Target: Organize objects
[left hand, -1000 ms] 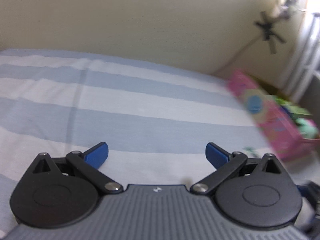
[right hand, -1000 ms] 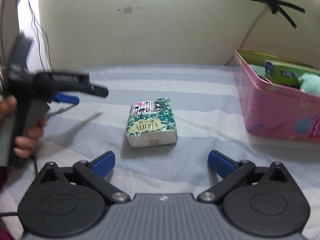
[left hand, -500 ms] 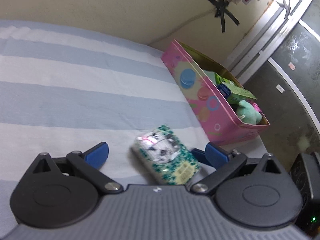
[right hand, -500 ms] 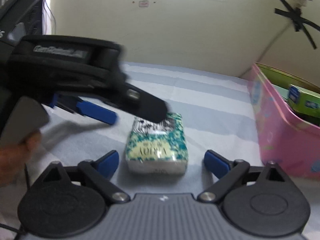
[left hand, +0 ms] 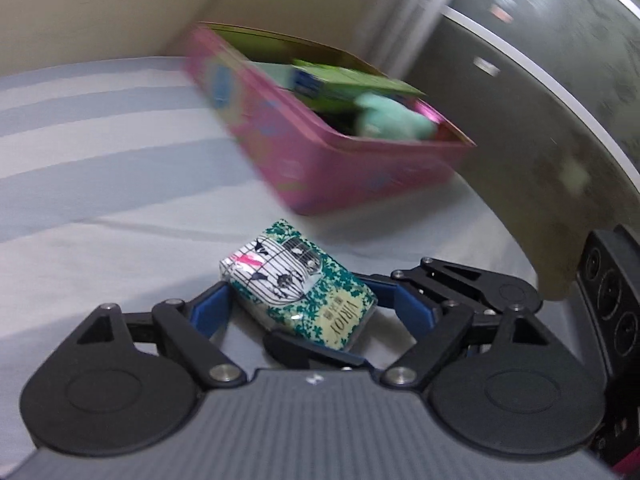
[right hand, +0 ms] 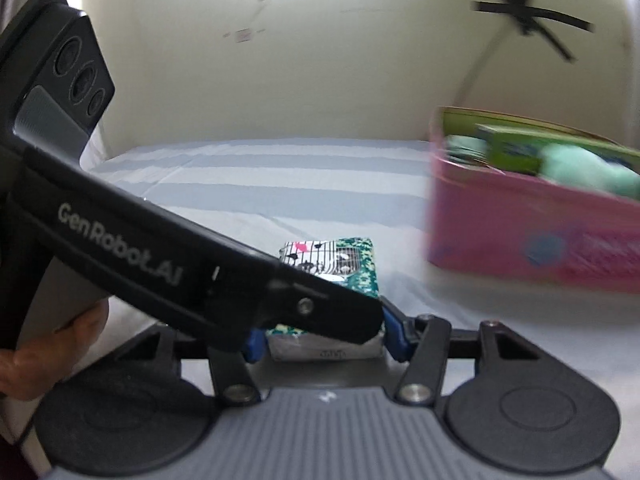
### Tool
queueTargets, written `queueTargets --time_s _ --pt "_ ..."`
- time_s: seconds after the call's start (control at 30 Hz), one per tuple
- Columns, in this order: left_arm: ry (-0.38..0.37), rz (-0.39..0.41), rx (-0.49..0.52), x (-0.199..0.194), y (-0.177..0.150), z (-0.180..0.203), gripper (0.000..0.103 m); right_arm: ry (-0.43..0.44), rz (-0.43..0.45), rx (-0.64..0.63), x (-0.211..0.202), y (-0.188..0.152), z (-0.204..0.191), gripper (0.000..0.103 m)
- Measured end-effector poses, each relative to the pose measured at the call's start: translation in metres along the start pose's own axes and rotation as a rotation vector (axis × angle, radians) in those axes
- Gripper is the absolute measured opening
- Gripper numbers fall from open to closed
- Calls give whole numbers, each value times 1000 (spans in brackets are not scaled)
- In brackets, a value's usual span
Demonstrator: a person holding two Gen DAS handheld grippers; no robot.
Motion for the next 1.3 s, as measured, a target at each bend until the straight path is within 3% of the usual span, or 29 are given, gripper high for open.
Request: queueTargets --time_s 0.17,0.33,0.6,0.73,0.83,0.9,1.0,1.1,1.3 --pt "-61 -47 120 28 -11 49 91 -105 30 58 -44 -17 33 54" --pt "-76 -71 205 48 -18 80 91 -164 62 92 -70 -24 50 54" --pt "-69 -72 267 56 -22 91 92 -148 128 138 -77 -30 63 62" --pt "-74 -62 280 56 -23 92 92 -146 151 98 -83 -32 64 67" --pt "-96 -59 253 56 -22 90 91 -162 162 59 -82 -34 60 63" --pt "-115 -72 228 55 -19 91 82 -184 163 59 -82 -32 61 56" --pt "-133 -62 185 52 0 93 80 -179 207 107 -85 -15 68 53" --pt "-137 6 208 46 32 98 80 -185 273 62 -86 15 70 53" --pt "-78 72 213 64 96 83 81 -144 311 71 -46 77 96 54"
Point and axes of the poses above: each gripper's, at about its wrist camera, not at the fingertips, and x roughly the way its jaws point, z to its right, y to its top, the point moved 6 cm from there along x, roughly the way its jaws point, and after that the axes turned 15 degrees about z, right-handed, at the moved point
